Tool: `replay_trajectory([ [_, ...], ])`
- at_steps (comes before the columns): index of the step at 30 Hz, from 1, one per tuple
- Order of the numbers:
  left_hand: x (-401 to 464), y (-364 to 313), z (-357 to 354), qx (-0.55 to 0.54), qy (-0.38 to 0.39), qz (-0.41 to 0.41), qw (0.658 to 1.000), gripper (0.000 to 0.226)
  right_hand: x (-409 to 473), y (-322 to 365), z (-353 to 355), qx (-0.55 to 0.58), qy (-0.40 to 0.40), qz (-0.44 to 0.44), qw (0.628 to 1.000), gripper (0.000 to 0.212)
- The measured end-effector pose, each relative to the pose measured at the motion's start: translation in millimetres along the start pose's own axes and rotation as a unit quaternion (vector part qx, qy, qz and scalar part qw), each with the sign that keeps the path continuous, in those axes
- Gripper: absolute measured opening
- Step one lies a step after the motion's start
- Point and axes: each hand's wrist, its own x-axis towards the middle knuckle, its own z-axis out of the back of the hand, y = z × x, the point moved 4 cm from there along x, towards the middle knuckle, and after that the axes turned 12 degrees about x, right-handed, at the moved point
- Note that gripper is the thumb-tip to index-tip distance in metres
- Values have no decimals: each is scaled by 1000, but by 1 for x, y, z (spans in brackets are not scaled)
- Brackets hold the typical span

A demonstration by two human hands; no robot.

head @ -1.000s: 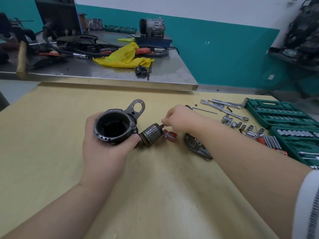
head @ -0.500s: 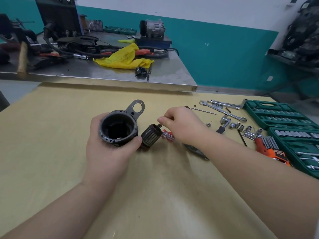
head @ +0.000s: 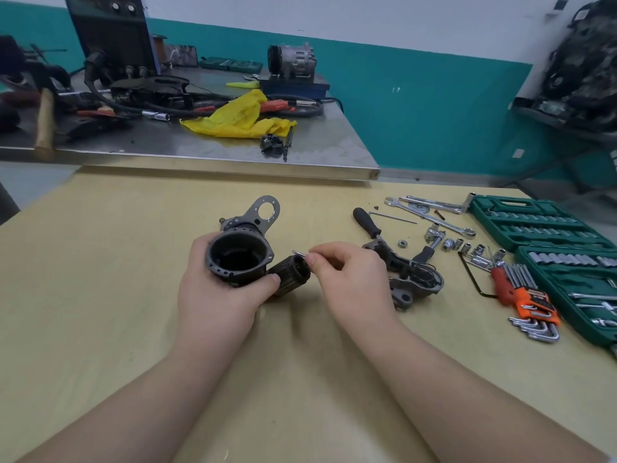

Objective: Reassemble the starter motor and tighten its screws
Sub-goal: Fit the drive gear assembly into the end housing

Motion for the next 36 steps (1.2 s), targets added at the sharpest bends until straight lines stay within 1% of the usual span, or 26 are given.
replay_trajectory([
  [3, 0, -1, 0, -3, 1, 3, 1000, 69, 2, -2, 3, 6, 18, -11, 1000, 12],
  [6, -1, -2, 0, -6, 6, 3, 1000, 68, 1, -5, 3, 23, 14, -14, 1000, 15],
  [9, -1, -2, -1, -4, 12, 1, 1000, 68, -4, -7, 0, 34, 6, -6, 999, 26],
  [11, -1, -2, -2, -1, 12, -1, 1000, 68, -7, -7, -2, 6, 8, 27, 1000, 23],
  [13, -1, -3, -2, 5, 11, -4, 1000, 68, -9, -7, -4, -16, 18, 60, 998, 15],
  [16, -1, -4, -1, 7, 10, -4, 1000, 69, -8, 0, -6, -59, 47, 121, 990, 10],
  [18, -1, -5, 0, 10, 9, -5, 1000, 69, -4, 9, -9, -94, 72, 147, 982, 9],
  [23, -1, -5, 0, 23, 12, -2, 1000, 69, 11, 35, -12, -191, 154, 167, 955, 9],
  [27, -2, -5, -2, 26, 24, -11, 999, 66, 20, 47, -11, -257, 187, 139, 938, 11],
  [31, -3, -6, -2, 26, 30, -14, 999, 65, 23, 51, -7, -267, 186, 126, 937, 11],
  [36, -3, -6, -2, 30, 32, -10, 999, 66, 30, 72, 2, -252, 142, 144, 946, 11],
])
